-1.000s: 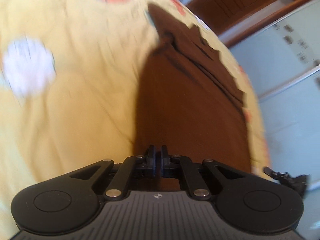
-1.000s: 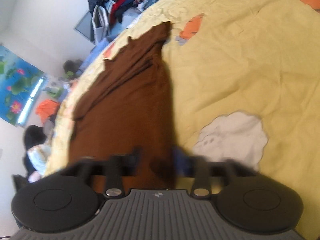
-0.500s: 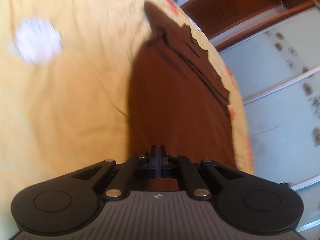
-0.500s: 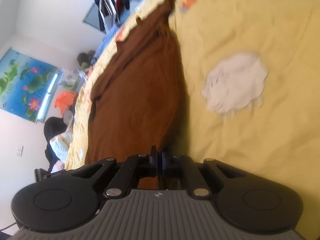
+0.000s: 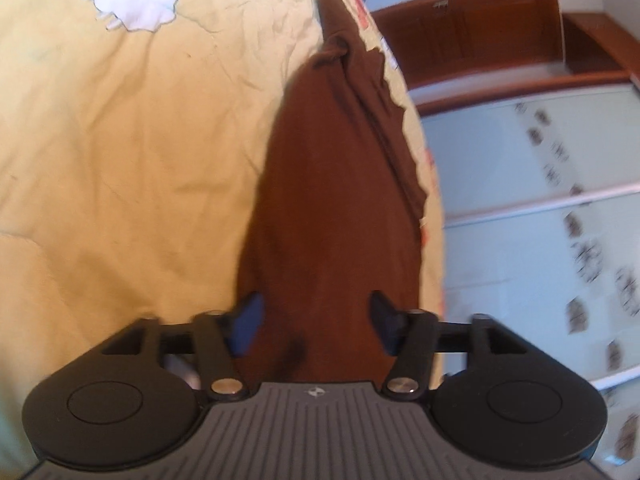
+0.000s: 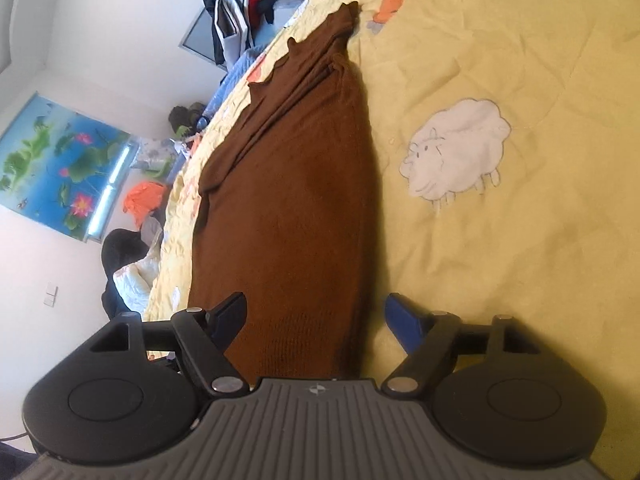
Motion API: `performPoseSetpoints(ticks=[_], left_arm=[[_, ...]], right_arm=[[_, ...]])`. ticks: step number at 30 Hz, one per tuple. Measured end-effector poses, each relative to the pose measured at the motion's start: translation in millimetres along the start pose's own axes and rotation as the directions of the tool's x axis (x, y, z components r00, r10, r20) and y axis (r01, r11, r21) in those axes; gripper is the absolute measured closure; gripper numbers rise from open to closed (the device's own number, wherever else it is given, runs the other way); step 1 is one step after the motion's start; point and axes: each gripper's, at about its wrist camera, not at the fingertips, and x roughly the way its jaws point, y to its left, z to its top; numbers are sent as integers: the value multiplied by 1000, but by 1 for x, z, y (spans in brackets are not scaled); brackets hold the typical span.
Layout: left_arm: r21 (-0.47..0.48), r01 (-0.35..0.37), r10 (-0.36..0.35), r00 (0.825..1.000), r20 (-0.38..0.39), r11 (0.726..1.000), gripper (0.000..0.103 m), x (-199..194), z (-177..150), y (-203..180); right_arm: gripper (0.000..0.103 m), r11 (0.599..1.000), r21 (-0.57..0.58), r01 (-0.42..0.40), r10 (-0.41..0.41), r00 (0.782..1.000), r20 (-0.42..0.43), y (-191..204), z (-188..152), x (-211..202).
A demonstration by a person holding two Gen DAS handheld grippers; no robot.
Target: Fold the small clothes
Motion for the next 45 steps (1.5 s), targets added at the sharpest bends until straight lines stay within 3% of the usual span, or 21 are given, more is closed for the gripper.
performPoseSetpoints(ticks=[4,9,13,16,18,19,20,23,28,30,32,33,34,35,36,37,40,42,43,44,45], left_arm=[[24,-42,41,999,20,999,37,7,8,-13],[129,-187,174,979,106,974,37,-2,29,-24],[175,-126,121,992,41,976,38,12,29,-25],[184,-76,89,994,-61,980,62,28,15,-25],[165,-69,82,994,-71,984,73,31,8,-21],[146,-77,88,994,-68,986,86,31,7,-17],[136,-103,112,992,-58,985,97,31,6,-14],[165,-155,163,986,-31,974,98,20,2,-20],[320,-258,270,963,7,912,99,-2,-6,-41],[291,-261,277,961,-14,920,97,3,-4,-28],[220,-221,233,972,-30,950,93,4,-1,-21],[191,-196,211,975,-65,962,89,5,0,-20],[162,-154,172,980,-104,975,73,6,-2,-17],[136,-96,113,985,-127,986,50,6,-5,-14],[120,-46,62,989,-137,992,38,6,-9,-13],[112,-10,26,989,-144,994,22,7,-13,-13],[144,-10,30,990,-139,990,20,16,-19,-22],[172,-31,54,990,-130,985,26,22,-19,-28],[203,-68,97,986,-137,977,55,25,-19,-32],[238,-122,162,975,-153,964,92,29,-19,-34],[257,-160,206,965,-164,953,97,32,-20,-34]], right_arm=[[25,999,21,-25,25,1000,-5,-2,0,4],[25,1000,19,-15,15,1000,2,-2,0,2],[25,998,49,-28,26,999,29,-8,4,3],[25,997,57,-54,54,999,10,-8,3,10],[26,996,44,-72,73,997,-27,-5,0,15],[27,997,34,-75,76,996,-43,-3,-2,16],[33,997,29,-74,75,996,-52,-2,-2,18],[89,1000,29,-3,6,994,-106,-3,0,25],[91,999,-47,22,-26,997,-77,6,-5,4],[96,996,-51,75,-79,993,-89,-4,-8,3],[94,999,5,32,-31,996,-87,-18,-11,5],[83,999,17,29,-28,996,-82,-18,-11,5],[76,1000,21,18,-16,997,-78,-16,-13,4],[55,1000,24,-4,6,997,-78,-14,-15,2],[36,999,26,-37,39,996,-79,-12,-16,0],[31,998,26,-63,65,995,-81,-10,-18,-1],[29,996,36,-84,87,991,-99,-5,-21,5],[46,995,45,-88,93,989,-112,-3,-18,13],[54,996,48,-80,86,989,-124,-3,-17,17],[78,997,48,-66,73,987,-142,-3,-16,22],[91,998,39,-43,49,985,-168,-3,-16,27]])
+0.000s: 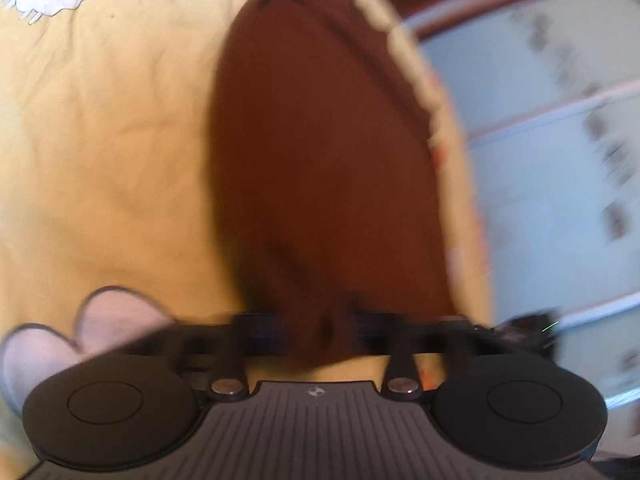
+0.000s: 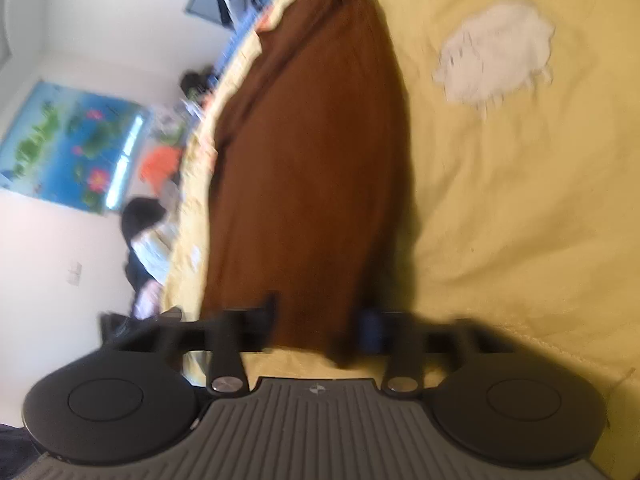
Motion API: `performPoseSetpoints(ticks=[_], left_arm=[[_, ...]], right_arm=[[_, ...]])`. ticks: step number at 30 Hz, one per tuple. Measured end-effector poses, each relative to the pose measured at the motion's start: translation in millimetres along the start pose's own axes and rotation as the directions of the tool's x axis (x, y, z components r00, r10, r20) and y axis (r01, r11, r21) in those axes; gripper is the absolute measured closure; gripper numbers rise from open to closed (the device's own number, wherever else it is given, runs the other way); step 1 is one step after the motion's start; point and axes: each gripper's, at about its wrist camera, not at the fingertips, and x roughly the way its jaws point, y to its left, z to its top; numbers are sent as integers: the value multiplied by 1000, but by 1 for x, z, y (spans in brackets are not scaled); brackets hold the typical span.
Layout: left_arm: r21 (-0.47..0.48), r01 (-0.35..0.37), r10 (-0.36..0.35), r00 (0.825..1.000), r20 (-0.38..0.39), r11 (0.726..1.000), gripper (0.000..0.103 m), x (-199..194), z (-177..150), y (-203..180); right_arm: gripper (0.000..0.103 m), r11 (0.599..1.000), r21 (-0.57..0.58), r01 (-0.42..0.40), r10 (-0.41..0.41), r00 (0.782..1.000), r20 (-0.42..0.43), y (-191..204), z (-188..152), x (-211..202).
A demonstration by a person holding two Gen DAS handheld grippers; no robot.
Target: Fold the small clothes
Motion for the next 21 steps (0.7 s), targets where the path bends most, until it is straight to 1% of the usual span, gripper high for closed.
performPoseSetpoints(ticks=[1,2,3,4,5,7,8,9,10,11,12,13,14,15,16,17,18,19,20,21], left_arm=[[14,0,0,1000,4,1000,96,-3,-2,0],[43,-29,29,1000,10,999,97,-8,-5,-2],[76,-72,70,997,31,994,97,-14,-6,-5],[97,-99,95,995,43,990,97,-19,-8,-6],[109,-105,101,994,42,989,97,-22,-9,-3],[97,-79,76,997,27,992,96,-22,-6,3],[103,-78,77,997,10,992,94,-22,-3,2],[125,-96,97,995,-2,987,94,-25,1,1],[162,-132,133,991,4,978,93,-35,5,-1],[199,-169,169,986,19,965,92,-39,12,-9],[230,-199,194,980,44,953,92,-48,19,-15],[254,-222,207,975,86,941,89,-55,28,-22],[269,-247,212,965,152,931,81,-61,39,-30],[280,-270,210,951,226,921,73,-63,50,-40],[284,-290,206,934,292,914,45,-57,62,-50],[283,-319,208,910,359,905,18,-45,73,-62],[278,-354,215,878,427,893,14,-31,81,-72],[268,-390,230,847,479,881,14,-11,89,-81],[272,-417,247,835,493,867,14,11,97,-89],[285,-442,266,829,492,851,14,36,106,-97]], right_arm=[[91,1000,-16,19,-19,1000,-21,0,0,3],[91,999,-31,13,-14,1000,-23,1,-2,1],[91,999,-37,22,-23,999,-22,1,-4,-3],[91,998,-42,43,-43,999,-6,1,-6,-10],[92,998,-37,56,-56,998,12,-2,-9,-17],[94,998,-20,54,-54,998,29,-12,-12,-27],[94,999,-11,43,-43,999,28,-14,-12,-27],[94,999,-12,44,-44,999,23,-13,-11,-26],[91,998,-19,60,-60,998,15,-10,-9,-24],[78,996,-30,82,-82,997,12,-4,-5,-24],[62,992,-52,115,-113,993,40,5,2,-30],[53,984,-85,154,-145,985,97,16,9,-38],[39,974,-126,191,-170,972,162,27,17,-43],[35,957,-174,230,-189,956,225,40,27,-46],[35,938,-220,266,-202,940,275,54,38,-42],[35,920,-256,296,-210,925,316,66,50,-33],[34,900,-289,326,-215,910,355,79,63,-19],[34,879,-320,354,-219,895,389,91,75,-1],[34,858,-354,372,-217,887,407,99,88,21],[34,831,-386,400,-226,878,422,107,100,45]])
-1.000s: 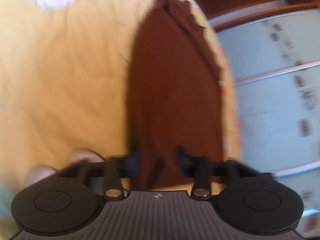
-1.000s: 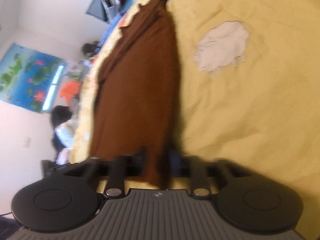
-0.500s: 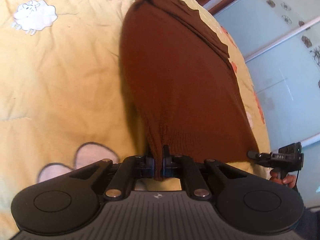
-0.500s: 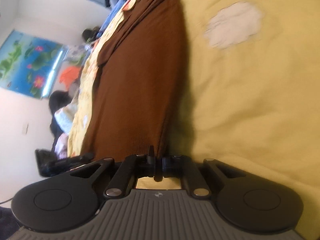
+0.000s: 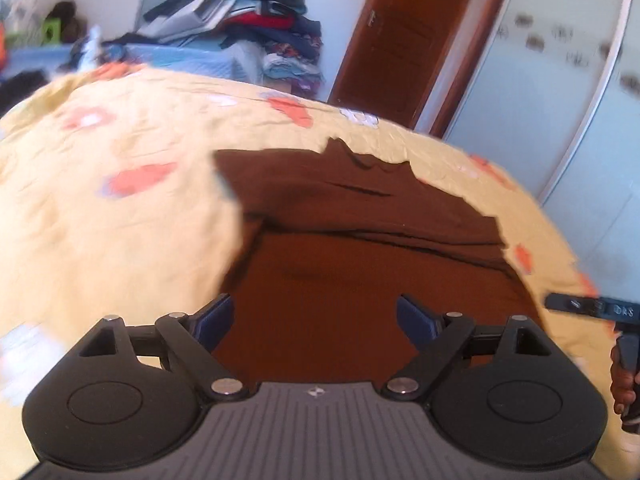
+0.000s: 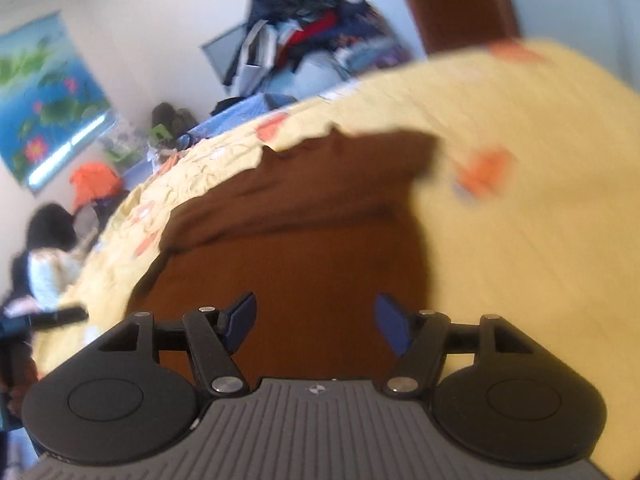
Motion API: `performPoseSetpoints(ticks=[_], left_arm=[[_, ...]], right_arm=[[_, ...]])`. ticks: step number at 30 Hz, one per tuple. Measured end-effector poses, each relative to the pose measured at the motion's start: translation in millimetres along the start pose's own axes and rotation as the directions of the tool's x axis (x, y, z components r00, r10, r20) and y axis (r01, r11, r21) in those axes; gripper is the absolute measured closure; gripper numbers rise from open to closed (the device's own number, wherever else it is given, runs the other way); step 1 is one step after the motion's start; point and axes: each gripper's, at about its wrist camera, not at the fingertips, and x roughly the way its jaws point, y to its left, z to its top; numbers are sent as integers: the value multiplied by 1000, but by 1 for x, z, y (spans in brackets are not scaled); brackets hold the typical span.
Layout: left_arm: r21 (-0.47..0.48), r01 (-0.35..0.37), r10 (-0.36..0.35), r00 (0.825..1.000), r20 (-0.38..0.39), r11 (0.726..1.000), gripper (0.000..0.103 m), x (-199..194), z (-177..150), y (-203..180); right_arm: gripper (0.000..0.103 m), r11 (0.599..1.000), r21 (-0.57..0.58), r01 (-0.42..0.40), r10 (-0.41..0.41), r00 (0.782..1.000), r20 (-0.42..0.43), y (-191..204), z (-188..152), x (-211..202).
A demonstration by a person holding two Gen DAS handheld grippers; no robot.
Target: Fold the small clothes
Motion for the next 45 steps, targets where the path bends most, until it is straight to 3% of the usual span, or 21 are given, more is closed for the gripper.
performPoseSetpoints(ticks=[4,5,6,8,9,13,16,18,20,23,25,27,31,34,36,38,41,42,43,45], left_arm=[[59,-95,99,992,-79,994,15,72,-10,-31],[130,-146,147,989,-4,981,14,75,-16,-35],[205,-192,191,981,22,960,13,78,-25,-36],[203,-141,139,990,26,969,10,67,-28,-19],[219,-149,147,989,28,964,9,63,-31,-13],[171,-121,119,993,21,978,0,66,-27,-5],[209,-161,161,987,20,965,0,72,-28,-15],[201,-156,156,988,19,967,0,70,-29,-13],[200,-155,155,988,20,967,0,69,-30,-13],[203,-158,158,987,19,966,0,68,-31,-14],[204,-156,155,988,19,967,0,68,-31,-14],[203,-154,154,988,19,967,0,68,-32,-13],[205,-164,163,986,20,965,0,67,-32,-14],[175,-202,204,979,7,964,0,54,-32,-24],[139,-140,141,990,-3,980,0,38,-36,-37],[123,-83,85,996,-10,989,0,27,-47,-51],[196,-103,117,991,-62,975,0,36,-67,-69],[255,-133,143,989,-21,958,0,34,-76,-73],[276,-127,133,991,-5,953,0,31,-80,-72],[274,-104,117,993,-31,956,0,24,-82,-62]], right_arm=[[33,972,-204,113,-124,991,-44,40,11,90],[29,964,-219,152,-170,983,-65,47,12,110],[22,952,-246,185,-201,979,-43,49,6,118],[10,921,-313,233,-239,971,20,50,-9,118],[7,920,-314,236,-235,971,40,42,-16,112],[7,932,-259,252,-246,968,54,10,-19,86],[6,915,-306,262,-265,964,32,16,-16,91],[11,917,-273,291,-300,954,10,28,-7,96],[9,936,-237,260,-264,964,12,42,-8,84],[3,942,-285,176,-187,982,-11,67,-16,89],[0,931,-319,178,-209,976,-65,70,-29,102],[0,911,-373,177,-189,982,6,67,-47,98],[0,920,-348,179,-190,982,3,45,-49,77],[0,916,-333,224,-240,971,-8,36,-47,63],[0,921,-289,262,-283,959,-32,43,-45,56],[0,941,-260,216,-228,973,-17,53,-48,44],[0,953,-254,162,-172,985,-20,67,-54,46],[0,949,-269,161,-177,983,-39,69,-58,52],[0,940,-293,175,-200,978,-59,69,-62,59],[0,903,-387,185,-199,980,4,71,-79,54]])
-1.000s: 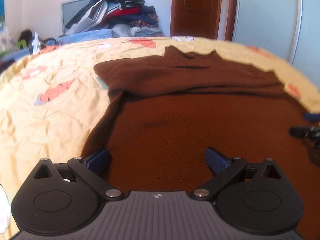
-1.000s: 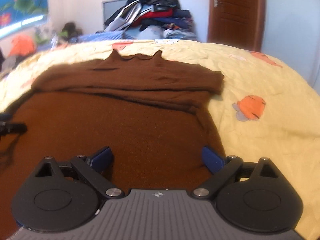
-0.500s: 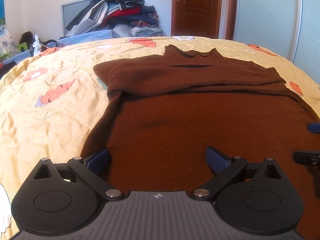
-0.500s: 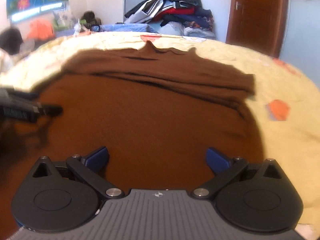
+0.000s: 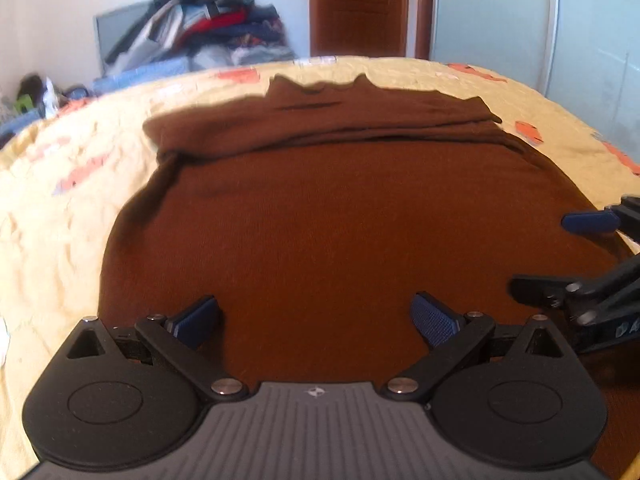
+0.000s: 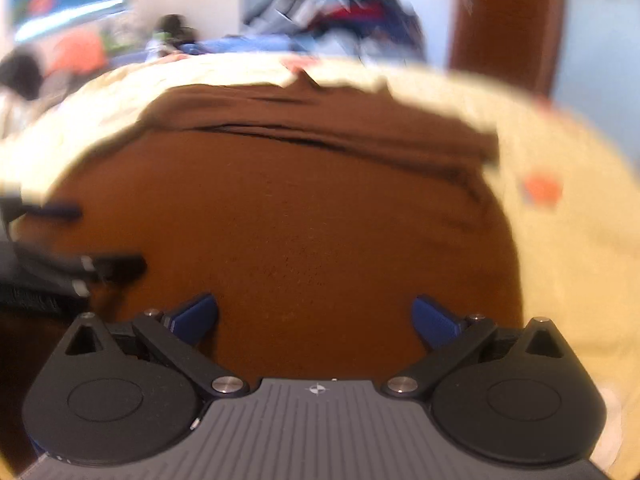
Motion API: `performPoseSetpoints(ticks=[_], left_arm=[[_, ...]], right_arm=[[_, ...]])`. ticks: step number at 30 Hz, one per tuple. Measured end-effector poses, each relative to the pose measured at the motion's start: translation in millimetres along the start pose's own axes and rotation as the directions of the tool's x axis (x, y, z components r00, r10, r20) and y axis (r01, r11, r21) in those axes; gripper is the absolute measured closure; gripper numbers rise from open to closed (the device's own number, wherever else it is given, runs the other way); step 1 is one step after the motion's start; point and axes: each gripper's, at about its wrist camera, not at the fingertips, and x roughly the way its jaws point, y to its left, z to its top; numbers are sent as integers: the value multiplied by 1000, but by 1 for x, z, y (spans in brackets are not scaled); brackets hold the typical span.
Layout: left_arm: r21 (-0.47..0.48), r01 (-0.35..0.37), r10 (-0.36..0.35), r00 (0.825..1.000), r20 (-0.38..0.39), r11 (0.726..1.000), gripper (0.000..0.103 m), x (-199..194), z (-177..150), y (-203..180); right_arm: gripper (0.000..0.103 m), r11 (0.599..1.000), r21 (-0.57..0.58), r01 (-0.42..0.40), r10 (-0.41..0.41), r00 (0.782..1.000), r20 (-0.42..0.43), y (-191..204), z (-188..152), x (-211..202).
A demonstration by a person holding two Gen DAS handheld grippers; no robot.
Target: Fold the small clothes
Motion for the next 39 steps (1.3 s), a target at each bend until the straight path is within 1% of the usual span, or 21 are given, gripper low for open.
performPoseSetpoints(ticks=[1,4,7,10,11,13,14,15,17,20,22,24,27,28,30,32,34,35,36,37,39], left_arm=[[16,3,-3,1000,4,1000,0,-5,-5,5],[33,15,-15,1000,0,999,0,-20,-19,19],[16,3,-2,999,-49,1000,0,-30,-18,25],[53,49,-46,997,-62,997,0,-39,-19,15],[82,58,-53,996,-65,995,0,-40,-24,11],[99,61,-60,998,-18,993,0,-48,-37,12],[89,70,-69,997,-16,993,0,-51,-42,16],[81,77,-76,997,-21,994,0,-55,-45,21],[82,59,-57,998,-28,995,0,-66,-53,28],[24,49,-47,997,-62,999,0,-77,-52,39],[16,50,-50,999,-18,999,0,-81,-36,39],[39,46,-49,997,65,998,0,-75,-9,35],[114,-20,-3,980,197,993,0,-52,36,20],[119,-37,11,977,212,992,0,-40,51,17],[112,-26,2,979,203,993,0,-7,82,16],[114,-40,21,986,168,993,0,31,101,16],[120,-63,57,997,50,991,0,71,109,19],[101,-64,67,997,-28,993,0,89,107,25],[15,1,-1,1000,1,1000,0,90,101,43],[-22,30,-29,999,12,999,0,90,95,57],[-7,26,-26,1000,5,1000,0,84,92,73]], right_arm=[[0,999,24,-21,21,1000,-7,-6,-3,-4],[0,1000,3,-25,26,1000,-17,-20,-15,-19],[0,1000,11,-21,21,999,-41,-30,-20,-32],[0,999,42,26,-22,996,-92,-18,-12,-38],[0,999,31,9,-6,997,-78,-12,-11,-40],[0,999,-34,-33,30,996,-80,5,-17,-41],[0,996,-76,-38,32,996,-88,11,-26,-41],[0,996,-84,-42,39,999,-38,9,-36,-48],[0,995,-43,-88,87,996,-23,-8,-50,-60],[0,997,-4,-79,79,994,-81,-25,-54,-78],[0,995,33,-92,96,987,-127,-33,-41,-82],[0,994,65,-85,91,992,-86,-39,-19,-81],[0,995,57,-83,80,995,50,-48,26,-61],[0,996,57,-65,60,995,79,-50,42,-49],[0,995,74,-61,53,993,110,-56,72,-21],[0,995,88,-52,43,994,101,-63,94,13],[0,994,101,-32,28,999,39,-68,104,48],[0,993,119,-27,29,1000,-8,-72,104,65],[0,989,145,-29,39,997,-68,-77,100,80],[0,989,143,-23,38,994,-99,-80,90,88],[0,999,21,-29,29,999,-32,-78,67,76]])
